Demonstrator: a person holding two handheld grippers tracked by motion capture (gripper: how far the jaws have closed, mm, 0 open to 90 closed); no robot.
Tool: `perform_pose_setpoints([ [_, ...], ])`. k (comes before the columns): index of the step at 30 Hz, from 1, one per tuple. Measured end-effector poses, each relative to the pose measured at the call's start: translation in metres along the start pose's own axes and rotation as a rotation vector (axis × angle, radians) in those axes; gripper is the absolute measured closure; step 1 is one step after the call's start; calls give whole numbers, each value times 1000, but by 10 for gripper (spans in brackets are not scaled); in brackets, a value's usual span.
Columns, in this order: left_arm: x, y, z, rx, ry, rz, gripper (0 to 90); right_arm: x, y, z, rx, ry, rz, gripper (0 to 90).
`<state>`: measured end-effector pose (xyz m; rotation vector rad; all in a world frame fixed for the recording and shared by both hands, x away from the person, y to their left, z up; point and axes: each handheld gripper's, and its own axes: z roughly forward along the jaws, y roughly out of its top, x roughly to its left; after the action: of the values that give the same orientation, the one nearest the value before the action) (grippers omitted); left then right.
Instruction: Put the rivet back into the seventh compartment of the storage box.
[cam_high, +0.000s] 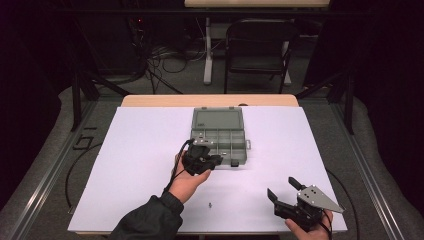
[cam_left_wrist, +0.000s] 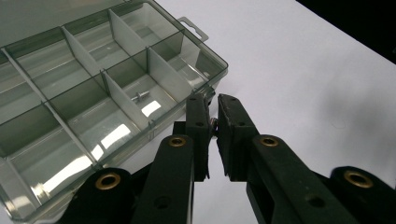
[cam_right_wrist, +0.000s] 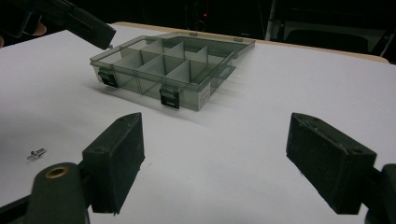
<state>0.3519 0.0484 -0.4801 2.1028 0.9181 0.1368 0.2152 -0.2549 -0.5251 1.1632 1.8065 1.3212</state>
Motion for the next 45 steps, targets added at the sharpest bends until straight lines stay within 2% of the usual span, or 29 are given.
perform_pose_setpoints([
  [8, 2, 6, 9, 8, 20, -4, 830, 0, 0, 0, -1, 0, 2, 190],
  [18, 10, 13, 15, 10, 40, -27, 831, 0, 0, 0, -1, 1, 3, 190],
  [25, 15, 16, 22, 1, 56, -58, 830, 0, 0, 0, -2, 2, -3, 191],
  [32, 19, 17, 27, 6, 75, -62, 831, 0, 0, 0, 1, 2, 5, 190],
  [45, 19, 13, 51, 29, 94, -73, 830, 0, 1, 0, 6, 5, 4, 190],
])
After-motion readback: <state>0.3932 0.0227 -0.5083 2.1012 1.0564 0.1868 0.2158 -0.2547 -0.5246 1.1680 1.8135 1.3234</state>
